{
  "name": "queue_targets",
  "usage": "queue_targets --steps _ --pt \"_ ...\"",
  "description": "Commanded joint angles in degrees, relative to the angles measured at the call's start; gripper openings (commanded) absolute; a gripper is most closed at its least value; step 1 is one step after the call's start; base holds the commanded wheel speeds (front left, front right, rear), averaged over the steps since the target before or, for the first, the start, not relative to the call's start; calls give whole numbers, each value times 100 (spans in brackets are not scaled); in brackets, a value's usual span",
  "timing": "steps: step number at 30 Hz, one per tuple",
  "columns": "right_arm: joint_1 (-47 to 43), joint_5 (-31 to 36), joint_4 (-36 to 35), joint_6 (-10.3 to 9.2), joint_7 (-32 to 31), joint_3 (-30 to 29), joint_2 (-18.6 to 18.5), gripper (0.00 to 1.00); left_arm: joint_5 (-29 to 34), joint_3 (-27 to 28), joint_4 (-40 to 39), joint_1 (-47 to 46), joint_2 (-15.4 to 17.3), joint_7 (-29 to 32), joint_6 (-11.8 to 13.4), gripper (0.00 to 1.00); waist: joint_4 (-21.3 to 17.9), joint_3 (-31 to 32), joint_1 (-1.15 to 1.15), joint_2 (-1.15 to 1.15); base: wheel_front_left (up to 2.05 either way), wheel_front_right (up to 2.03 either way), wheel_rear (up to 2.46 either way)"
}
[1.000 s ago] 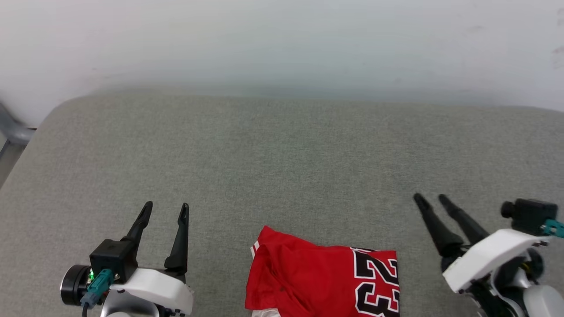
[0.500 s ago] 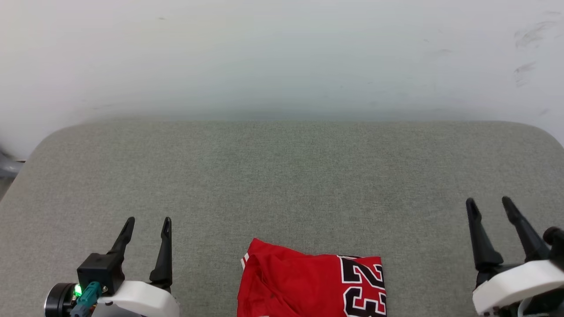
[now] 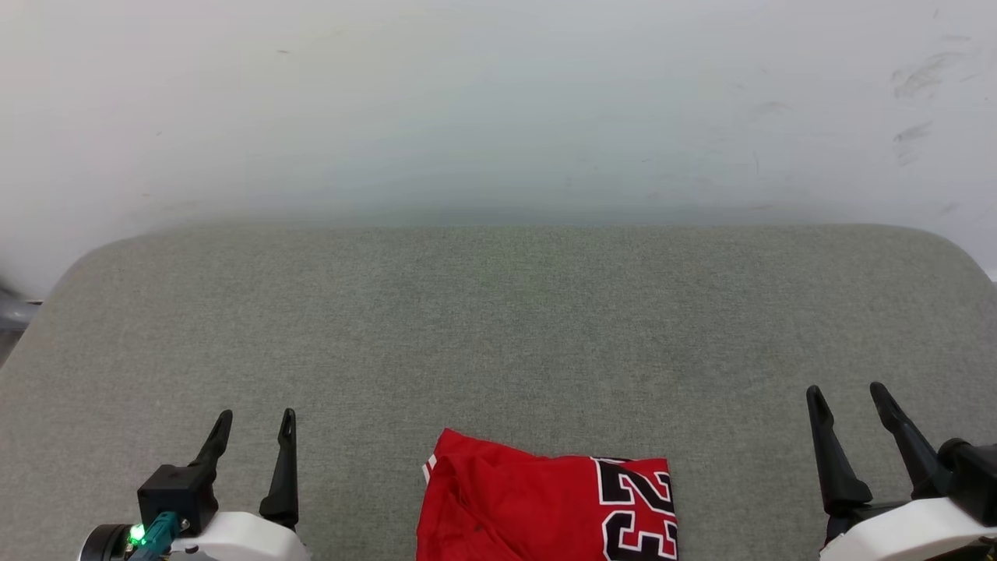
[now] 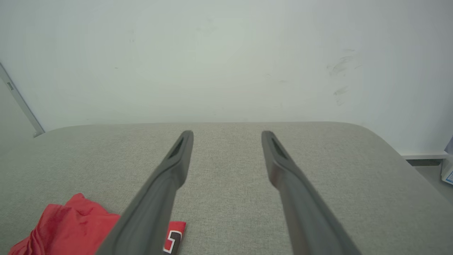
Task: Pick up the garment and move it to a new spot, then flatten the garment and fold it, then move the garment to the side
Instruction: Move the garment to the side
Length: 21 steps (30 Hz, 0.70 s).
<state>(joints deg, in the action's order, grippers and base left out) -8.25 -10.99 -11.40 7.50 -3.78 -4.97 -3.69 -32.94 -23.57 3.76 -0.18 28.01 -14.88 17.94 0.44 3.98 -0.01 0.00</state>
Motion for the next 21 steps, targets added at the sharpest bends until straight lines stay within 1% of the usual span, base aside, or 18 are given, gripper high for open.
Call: queue_targets --steps 1,8,12,13,17,21 --pt "-36 29 -41 -3 5 14 20 100 39 41 32 32 -31 -35 -29 100 -6 -6 1 0 0 0 0" --pt "-43 10 -78 -3 -88 -10 50 100 55 125 133 -38 -75 -41 -119 100 -7 -27 1 0 0 0 0" --pt "-72 -257 -70 -4 -275 -93 60 100 101 184 132 -117 -91 -42 -176 100 30 -78 1 0 0 0 0" --pt "-92 -360 -28 -3 -390 -136 46 100 113 211 121 -141 -98 -42 -177 100 45 -96 1 0 0 0 0" --pt "-166 -945 226 -3 -948 -333 -200 100 153 268 112 -237 -143 -43 -253 100 138 -217 1 0 0 0 0" --pt "-281 -1524 555 -3 -1640 -251 -460 100 219 349 81 -297 -240 -42 -297 100 214 -329 1 0 0 0 0"
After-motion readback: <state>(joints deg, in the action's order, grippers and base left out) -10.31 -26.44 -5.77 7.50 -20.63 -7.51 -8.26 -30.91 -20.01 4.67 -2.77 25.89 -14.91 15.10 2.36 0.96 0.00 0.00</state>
